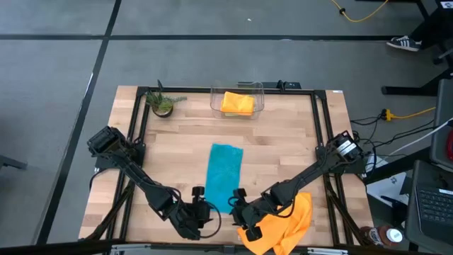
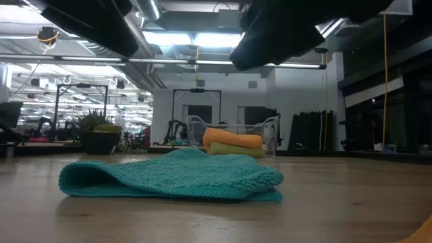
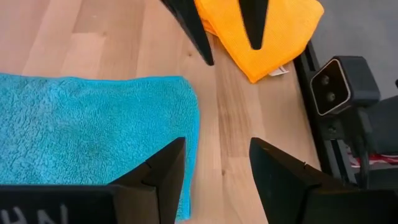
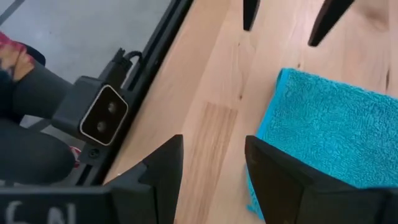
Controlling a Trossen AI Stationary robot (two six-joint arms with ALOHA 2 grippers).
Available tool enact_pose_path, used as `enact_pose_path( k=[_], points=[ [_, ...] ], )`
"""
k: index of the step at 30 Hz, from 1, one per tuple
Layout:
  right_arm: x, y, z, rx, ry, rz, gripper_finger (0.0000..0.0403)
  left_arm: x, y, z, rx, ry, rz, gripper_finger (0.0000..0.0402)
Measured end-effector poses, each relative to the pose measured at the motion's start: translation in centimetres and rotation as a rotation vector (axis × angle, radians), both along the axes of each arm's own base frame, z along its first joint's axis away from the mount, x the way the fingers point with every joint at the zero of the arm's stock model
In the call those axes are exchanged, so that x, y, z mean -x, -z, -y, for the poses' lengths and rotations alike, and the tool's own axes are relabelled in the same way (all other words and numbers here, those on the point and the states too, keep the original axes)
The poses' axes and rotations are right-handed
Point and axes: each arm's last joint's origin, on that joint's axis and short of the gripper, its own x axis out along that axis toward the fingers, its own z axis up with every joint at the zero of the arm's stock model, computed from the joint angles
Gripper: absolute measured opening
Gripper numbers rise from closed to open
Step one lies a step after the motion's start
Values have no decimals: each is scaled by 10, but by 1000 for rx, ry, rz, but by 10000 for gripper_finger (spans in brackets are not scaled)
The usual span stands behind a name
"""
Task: Fold microfiber towels
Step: Fold the blue microfiber cloth
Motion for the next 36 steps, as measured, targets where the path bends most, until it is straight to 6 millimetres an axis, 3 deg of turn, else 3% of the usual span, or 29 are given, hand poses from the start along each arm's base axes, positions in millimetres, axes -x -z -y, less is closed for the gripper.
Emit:
enact_pose_path(
  k=[11,19,25,30,36],
  points=[
    [-1,5,-1,39,-29,2,183,1,0,1,18,19,-15,172],
    [-3,27,-2,40,6,-61,256,0,1,1,85,35,-55,181],
    [-5,27,0,44,5,-54,292,-8,29,-2,35,24,-138,218],
    [-6,31,4,69,5,-66,287,-13,52,-4,-8,15,-192,237],
    [-9,46,5,71,53,-103,277,-11,62,-3,-40,16,-229,236]
  ],
)
